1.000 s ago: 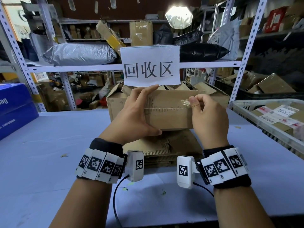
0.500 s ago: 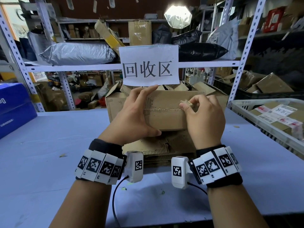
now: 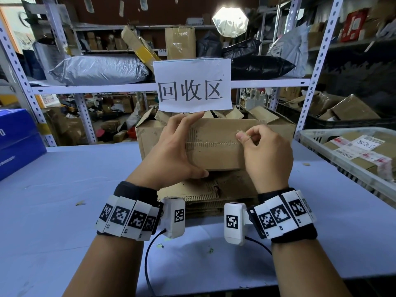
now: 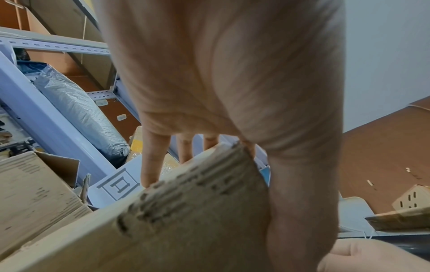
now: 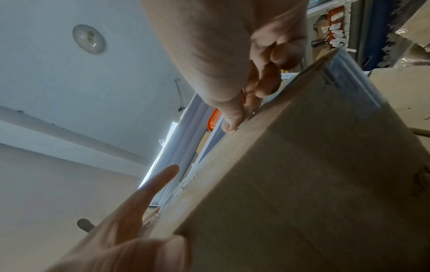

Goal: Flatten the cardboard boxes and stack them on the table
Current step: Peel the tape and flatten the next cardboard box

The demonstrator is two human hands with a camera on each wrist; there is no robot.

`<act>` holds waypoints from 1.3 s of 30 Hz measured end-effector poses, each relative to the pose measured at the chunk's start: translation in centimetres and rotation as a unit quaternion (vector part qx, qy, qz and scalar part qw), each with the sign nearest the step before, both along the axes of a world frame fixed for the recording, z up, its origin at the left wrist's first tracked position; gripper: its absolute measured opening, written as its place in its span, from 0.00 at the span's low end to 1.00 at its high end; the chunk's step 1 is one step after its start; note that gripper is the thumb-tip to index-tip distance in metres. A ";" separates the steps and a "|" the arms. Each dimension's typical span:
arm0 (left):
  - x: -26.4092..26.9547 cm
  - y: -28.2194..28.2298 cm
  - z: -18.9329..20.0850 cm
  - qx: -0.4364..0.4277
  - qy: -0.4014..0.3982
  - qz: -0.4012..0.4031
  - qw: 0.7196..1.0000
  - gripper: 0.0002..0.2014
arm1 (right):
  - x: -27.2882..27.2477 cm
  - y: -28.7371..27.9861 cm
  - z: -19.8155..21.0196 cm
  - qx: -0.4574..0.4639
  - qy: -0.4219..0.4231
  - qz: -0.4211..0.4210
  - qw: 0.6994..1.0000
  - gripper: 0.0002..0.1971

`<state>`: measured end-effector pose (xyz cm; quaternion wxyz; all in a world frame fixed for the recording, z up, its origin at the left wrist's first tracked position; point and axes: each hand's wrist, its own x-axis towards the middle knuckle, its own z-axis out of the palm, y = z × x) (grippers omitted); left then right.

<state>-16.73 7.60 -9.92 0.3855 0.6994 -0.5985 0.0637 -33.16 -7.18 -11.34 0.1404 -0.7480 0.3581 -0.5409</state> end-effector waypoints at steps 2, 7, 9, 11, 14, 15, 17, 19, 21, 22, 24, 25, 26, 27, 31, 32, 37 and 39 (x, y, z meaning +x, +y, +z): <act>0.0 0.0 0.0 0.002 0.000 0.001 1.000 0.62 | -0.1 -0.1 0.1 0.007 -0.008 0.009 1.000 0.10; 0.5 -0.1 -0.2 -0.007 0.004 -0.004 1.000 0.62 | -0.3 -0.2 0.0 0.026 -0.056 0.050 0.997 0.09; 0.8 0.0 -0.2 -0.018 0.013 -0.008 1.000 0.61 | -0.6 -0.7 0.0 0.052 -0.099 0.068 0.991 0.04; 1.1 0.0 -0.2 -0.025 0.021 -0.010 0.999 0.60 | -1.0 -1.2 0.2 0.079 -0.130 0.069 0.986 0.01; 1.3 -0.1 -0.4 -0.029 0.023 -0.006 0.999 0.60 | -1.5 -2.0 0.3 0.067 -0.124 0.048 0.989 0.06; 1.3 -0.1 -0.4 -0.029 0.023 -0.005 0.999 0.61 | -1.6 -2.2 0.2 0.061 -0.111 0.045 0.991 0.09; 1.3 -0.2 -0.4 -0.027 0.023 -0.004 0.999 0.61 | -1.5 -2.2 0.2 0.067 -0.096 0.058 0.991 0.11; 1.2 -0.2 -0.3 -0.026 0.024 -0.005 0.999 0.60 | -1.5 -2.1 0.1 0.078 -0.073 0.081 0.991 0.13; 1.2 -0.2 -0.2 -0.024 0.023 -0.008 0.999 0.61 | -1.4 -2.1 -0.1 0.073 -0.033 0.078 0.994 0.20; 1.2 -0.1 -0.3 -0.022 0.022 -0.011 0.999 0.61 | -1.4 -2.2 -0.2 0.067 -0.030 0.073 0.995 0.21; 1.3 -0.1 -0.3 -0.023 0.023 -0.019 0.999 0.61 | -1.3 -2.3 -0.3 0.052 -0.052 0.063 0.995 0.12; 1.4 0.0 -0.4 -0.025 0.024 -0.022 0.999 0.62 | -1.4 -2.4 -0.4 0.048 -0.064 0.057 0.995 0.07; 1.5 0.0 -0.4 -0.027 0.026 -0.023 0.999 0.62 | -1.4 -2.5 -0.4 0.046 -0.071 0.053 0.995 0.04; 1.7 0.2 -0.4 -0.029 0.028 -0.023 0.999 0.62 | -1.5 -2.6 -0.4 0.046 -0.075 0.050 0.995 0.05; 2.4 0.8 -0.2 -0.033 0.045 -0.016 0.998 0.61 | -1.8 -3.0 -0.1 0.072 -0.101 0.071 0.990 0.14; 2.6 1.0 -0.2 -0.032 0.051 -0.014 0.998 0.62 | -1.7 -3.1 0.1 0.081 -0.104 0.088 0.987 0.17; 2.8 1.9 -0.1 -0.012 0.062 0.006 0.998 0.62 | -0.7 -1.7 0.7 0.098 -0.091 0.128 0.983 0.20; 2.7 2.0 0.2 0.004 0.054 0.021 0.998 0.62 | -0.3 -0.1 0.8 0.028 -0.067 0.084 0.994 0.19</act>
